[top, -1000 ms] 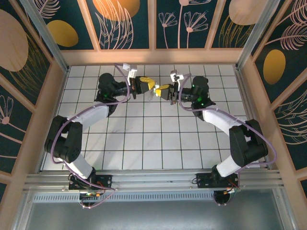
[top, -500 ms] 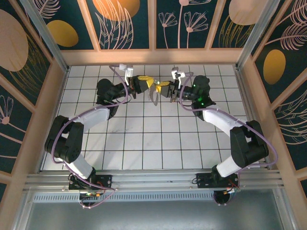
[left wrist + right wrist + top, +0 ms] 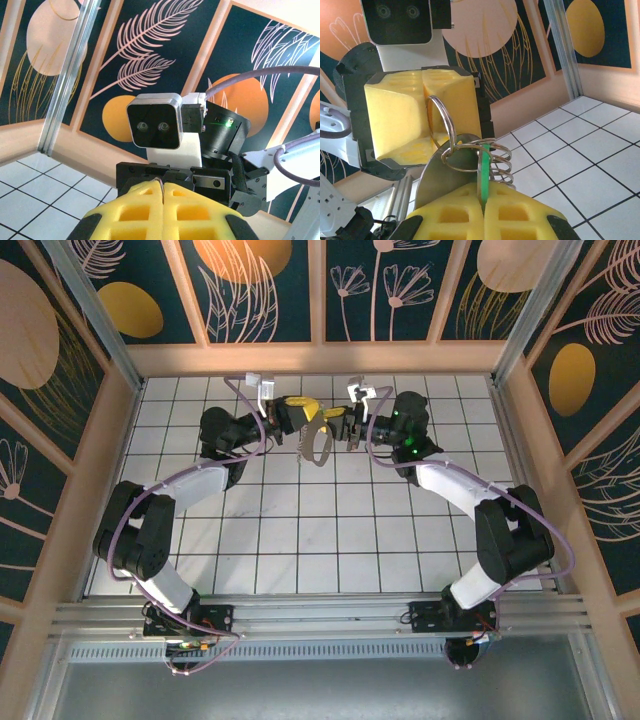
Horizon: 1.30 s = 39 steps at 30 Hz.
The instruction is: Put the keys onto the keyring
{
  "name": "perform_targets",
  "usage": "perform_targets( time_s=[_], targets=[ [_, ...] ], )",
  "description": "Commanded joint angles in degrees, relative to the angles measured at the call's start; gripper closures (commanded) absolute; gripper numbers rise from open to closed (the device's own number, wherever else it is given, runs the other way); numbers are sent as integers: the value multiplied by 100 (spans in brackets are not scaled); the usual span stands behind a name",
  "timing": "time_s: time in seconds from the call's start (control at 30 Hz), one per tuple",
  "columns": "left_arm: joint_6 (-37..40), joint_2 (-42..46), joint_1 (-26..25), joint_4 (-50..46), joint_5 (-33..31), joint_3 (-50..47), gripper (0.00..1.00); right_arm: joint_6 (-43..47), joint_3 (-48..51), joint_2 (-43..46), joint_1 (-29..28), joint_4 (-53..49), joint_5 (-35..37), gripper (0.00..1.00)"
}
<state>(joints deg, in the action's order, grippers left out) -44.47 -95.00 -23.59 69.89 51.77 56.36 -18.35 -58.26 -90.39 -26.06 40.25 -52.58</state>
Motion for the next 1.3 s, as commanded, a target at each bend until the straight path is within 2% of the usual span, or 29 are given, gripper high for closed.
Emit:
perform_targets(
  time_s=[0.0, 0.1, 0.27, 0.43, 0.57, 0.63, 0.93, 1.07, 1.27],
  targets=[
    [-106, 55, -119, 737, 52, 111, 100, -5, 47, -51, 51, -262, 36, 100],
    [-97, 13, -128, 737, 61, 127, 100, 56, -73, -103, -75, -360, -143, 100],
    [-80, -19, -137, 720, 71, 146, 100, 624, -194, -104, -246, -1102, -208, 100],
    [-5, -44, -141, 625, 120, 175, 100, 468, 128, 131, -48, -891, -88, 99],
    [97, -53, -145, 507, 162, 194, 100, 418, 422, 544, 213, -847, 23, 77],
    [157, -69, -145, 422, 209, 225, 100, 438, 585, 801, 360, -899, 62, 70],
    [530, -97, -143, -152, 542, 446, 100, 411, 893, 1733, 816, -924, 230, 65],
    [548, -106, -154, -181, 644, 486, 100, 184, 748, 1673, 802, -584, 28, 57],
    [668, -76, -172, -413, 755, 534, 100, 11, 489, 1328, 618, -224, -215, 54]
  ],
)
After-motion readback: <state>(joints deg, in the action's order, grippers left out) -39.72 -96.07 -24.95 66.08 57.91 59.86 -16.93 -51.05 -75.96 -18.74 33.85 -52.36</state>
